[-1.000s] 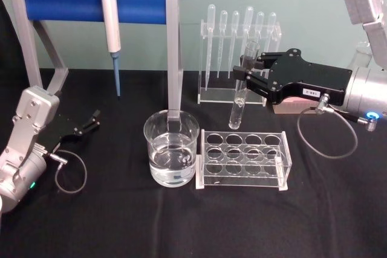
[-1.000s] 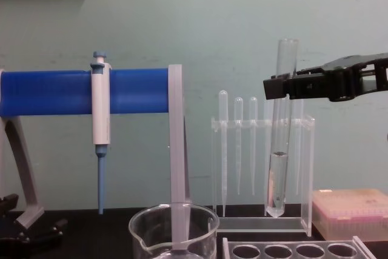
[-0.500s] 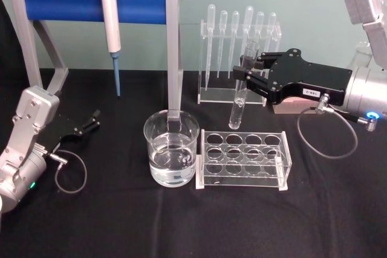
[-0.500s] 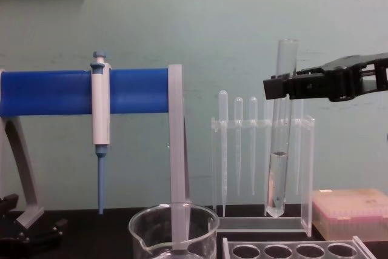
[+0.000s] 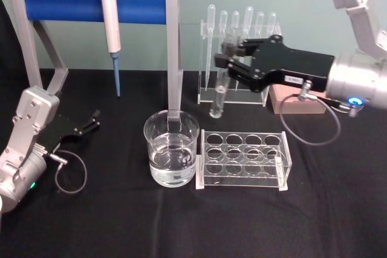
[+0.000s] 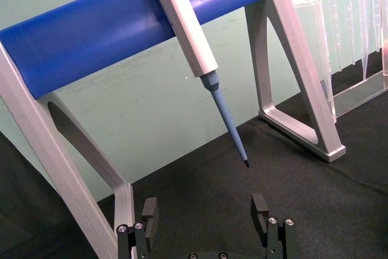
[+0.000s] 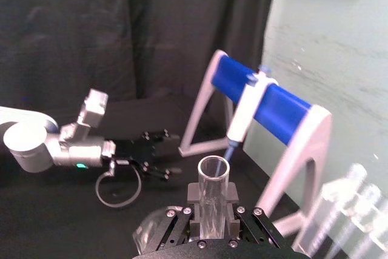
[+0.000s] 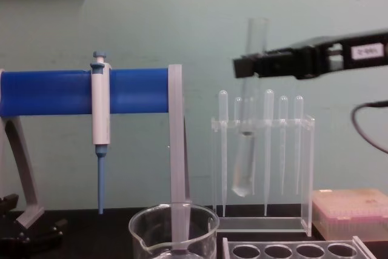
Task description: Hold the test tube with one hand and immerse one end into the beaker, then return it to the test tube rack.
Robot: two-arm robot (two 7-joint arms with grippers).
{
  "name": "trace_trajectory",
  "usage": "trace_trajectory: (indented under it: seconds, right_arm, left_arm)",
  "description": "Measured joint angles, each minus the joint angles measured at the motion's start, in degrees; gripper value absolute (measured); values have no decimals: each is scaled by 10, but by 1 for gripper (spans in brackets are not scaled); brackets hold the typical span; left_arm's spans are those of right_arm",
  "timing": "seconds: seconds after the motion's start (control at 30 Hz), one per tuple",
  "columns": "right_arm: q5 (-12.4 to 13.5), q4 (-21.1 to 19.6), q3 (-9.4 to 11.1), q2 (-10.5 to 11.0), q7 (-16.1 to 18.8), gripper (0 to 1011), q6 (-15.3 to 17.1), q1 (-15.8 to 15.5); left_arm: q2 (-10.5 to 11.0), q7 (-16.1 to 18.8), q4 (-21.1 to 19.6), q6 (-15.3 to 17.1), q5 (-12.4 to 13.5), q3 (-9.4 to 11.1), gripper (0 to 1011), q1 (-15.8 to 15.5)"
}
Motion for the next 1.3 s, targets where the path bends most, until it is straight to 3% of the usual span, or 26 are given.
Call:
trace_trajectory:
  seconds: [0.27,0.67,1.0,1.3]
  right_arm:
    - [5,2,-34,-24,8,241,-1,29]
    - [8,34,-71,-49,12,241,-25,39]
    - [-25,76,-96,-69,12,241,-68,26]
    - [-49,107,-104,-83,23,241,-102,10]
  left_arm:
    - [0,0,0,0,0,0,1000,0]
    - [0,0,0,0,0,0,1000,0]
    - [0,0,0,0,0,0,1000,0]
    - [0,0,0,0,0,0,1000,0]
